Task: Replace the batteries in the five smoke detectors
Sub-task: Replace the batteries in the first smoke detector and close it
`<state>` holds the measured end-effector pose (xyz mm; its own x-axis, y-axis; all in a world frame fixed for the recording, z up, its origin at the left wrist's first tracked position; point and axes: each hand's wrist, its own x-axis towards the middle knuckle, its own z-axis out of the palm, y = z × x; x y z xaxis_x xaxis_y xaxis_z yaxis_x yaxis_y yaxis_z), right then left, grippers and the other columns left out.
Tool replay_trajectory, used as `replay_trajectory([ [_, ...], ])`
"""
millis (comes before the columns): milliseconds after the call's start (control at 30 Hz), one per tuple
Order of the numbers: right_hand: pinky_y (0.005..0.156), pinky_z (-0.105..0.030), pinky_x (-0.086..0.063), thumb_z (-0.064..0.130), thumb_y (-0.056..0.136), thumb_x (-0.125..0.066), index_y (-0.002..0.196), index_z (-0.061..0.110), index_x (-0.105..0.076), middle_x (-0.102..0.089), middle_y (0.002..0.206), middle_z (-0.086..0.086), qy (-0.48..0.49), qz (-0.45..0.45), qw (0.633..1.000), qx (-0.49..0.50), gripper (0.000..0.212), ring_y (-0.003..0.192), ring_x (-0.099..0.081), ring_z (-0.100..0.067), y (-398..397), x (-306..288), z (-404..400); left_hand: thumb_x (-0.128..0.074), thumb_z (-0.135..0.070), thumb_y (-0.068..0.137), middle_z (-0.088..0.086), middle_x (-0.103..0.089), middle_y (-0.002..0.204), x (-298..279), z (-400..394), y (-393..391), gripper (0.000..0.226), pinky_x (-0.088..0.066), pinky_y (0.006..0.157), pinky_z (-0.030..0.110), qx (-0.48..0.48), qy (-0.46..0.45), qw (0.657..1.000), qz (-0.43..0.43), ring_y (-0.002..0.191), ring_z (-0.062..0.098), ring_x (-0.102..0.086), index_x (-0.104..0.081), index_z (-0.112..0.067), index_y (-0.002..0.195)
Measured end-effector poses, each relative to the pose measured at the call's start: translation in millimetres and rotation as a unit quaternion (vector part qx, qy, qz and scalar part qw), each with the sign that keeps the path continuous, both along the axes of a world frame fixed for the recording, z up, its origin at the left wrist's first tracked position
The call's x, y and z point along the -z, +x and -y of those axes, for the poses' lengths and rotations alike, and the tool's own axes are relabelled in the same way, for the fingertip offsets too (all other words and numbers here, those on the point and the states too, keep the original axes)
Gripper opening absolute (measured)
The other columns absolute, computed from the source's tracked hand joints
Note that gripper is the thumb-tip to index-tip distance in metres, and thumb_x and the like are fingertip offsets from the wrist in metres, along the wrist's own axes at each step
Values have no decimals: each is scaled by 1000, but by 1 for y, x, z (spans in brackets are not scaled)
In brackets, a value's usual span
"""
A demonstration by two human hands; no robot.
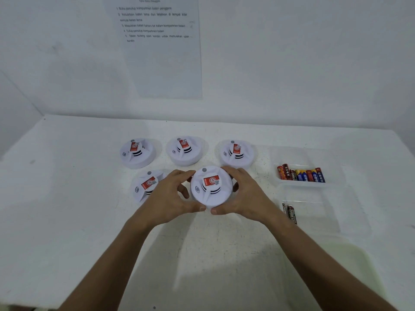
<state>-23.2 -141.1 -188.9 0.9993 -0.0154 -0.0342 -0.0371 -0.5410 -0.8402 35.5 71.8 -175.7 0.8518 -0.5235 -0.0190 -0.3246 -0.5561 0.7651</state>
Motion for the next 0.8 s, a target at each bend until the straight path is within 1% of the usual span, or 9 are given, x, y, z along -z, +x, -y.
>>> replay_trajectory([
  [100, 101, -41, -45, 24, 52, -98, 133, 22, -50, -56, 121, 3, -38, -9, 999, 17, 94, 114, -51, -19, 2, 3, -7, -87, -43, 60, -16, -57, 115, 7, 3, 0, 80, -47, 60, 8, -14, 13, 1000, -1, 76, 3, -63, -54, -33, 132],
  [200, 104, -33, -30, 26, 59, -95, 134, 16, -49, -53, 114, 8, -70, -23, 997, 28, 89, 113, -48, -15, 2, 5, -12, -87, -42, 61, -14, -58, 117, 12, 4, -1, 79, -51, 65, 15, -19, 13, 1000, -3, 73, 5, -64, -53, -34, 132],
  [333, 95, -31, -28, 38, 53, -94, 130, 16, -54, -63, 120, 3, -107, -30, 993, 46, 90, 117, -52, -20, 3, 11, -19, -85, -37, 66, -12, -58, 118, 16, 6, -3, 74, -44, 67, 11, -27, 16, 999, -9, 76, 4, -62, -53, -34, 131],
  [433, 88, -28, -23, 55, 43, -79, 127, 20, -56, -61, 113, 6, -123, -31, 991, 43, 94, 116, -47, -20, 4, 11, -20, -83, -34, 70, -7, -62, 120, 17, 6, -5, 69, -44, 65, 11, -36, 19, 999, -16, 74, 6, -65, -53, -30, 132],
  [600, 95, -37, -40, 70, 42, -67, 116, 9, -60, -59, 100, -1, -134, -6, 990, 43, 96, 107, -54, -26, 3, 4, -20, -78, -31, 75, -5, -61, 127, 6, 5, -15, 65, -44, 64, 9, -48, 36, 998, -3, 76, 2, -64, -51, -24, 134],
  [667, 108, -39, -36, 51, 62, -84, 133, 5, -53, -57, 126, -10, -110, 0, 993, 42, 90, 126, -47, -28, 3, -15, -26, -77, -36, 77, -8, -55, 132, -5, -4, -15, 69, -42, 69, 13, -73, 46, 996, 22, 83, 1, -61, -47, -21, 138],
  [700, 109, -30, -30, 42, 67, -88, 144, 8, -43, -48, 141, -6, -85, -19, 996, 26, 96, 134, -39, -22, 4, -22, -29, -76, -37, 78, -9, -55, 130, -9, -13, -12, 69, -40, 73, 14, -86, 46, 995, 29, 87, 2, -59, -47, -21, 139],
  [767, 105, -20, -29, 37, 67, -90, 150, 17, -34, -41, 147, 6, -57, -29, 998, -9, 101, 134, -36, -12, 12, -31, -36, -77, -36, 78, -9, -56, 127, -20, -34, -6, 67, -38, 74, 7, -114, 28, 993, 34, 96, 4, -56, -49, -20, 137],
  [800, 108, -24, -33, 38, 67, -90, 150, 20, -34, -40, 150, 8, -49, -24, 998, -24, 102, 136, -38, -11, 18, -35, -43, -78, -34, 77, -10, -55, 128, -25, -46, -3, 66, -38, 75, 3, -126, 19, 991, 38, 102, 5, -55, -50, -20, 136],
])
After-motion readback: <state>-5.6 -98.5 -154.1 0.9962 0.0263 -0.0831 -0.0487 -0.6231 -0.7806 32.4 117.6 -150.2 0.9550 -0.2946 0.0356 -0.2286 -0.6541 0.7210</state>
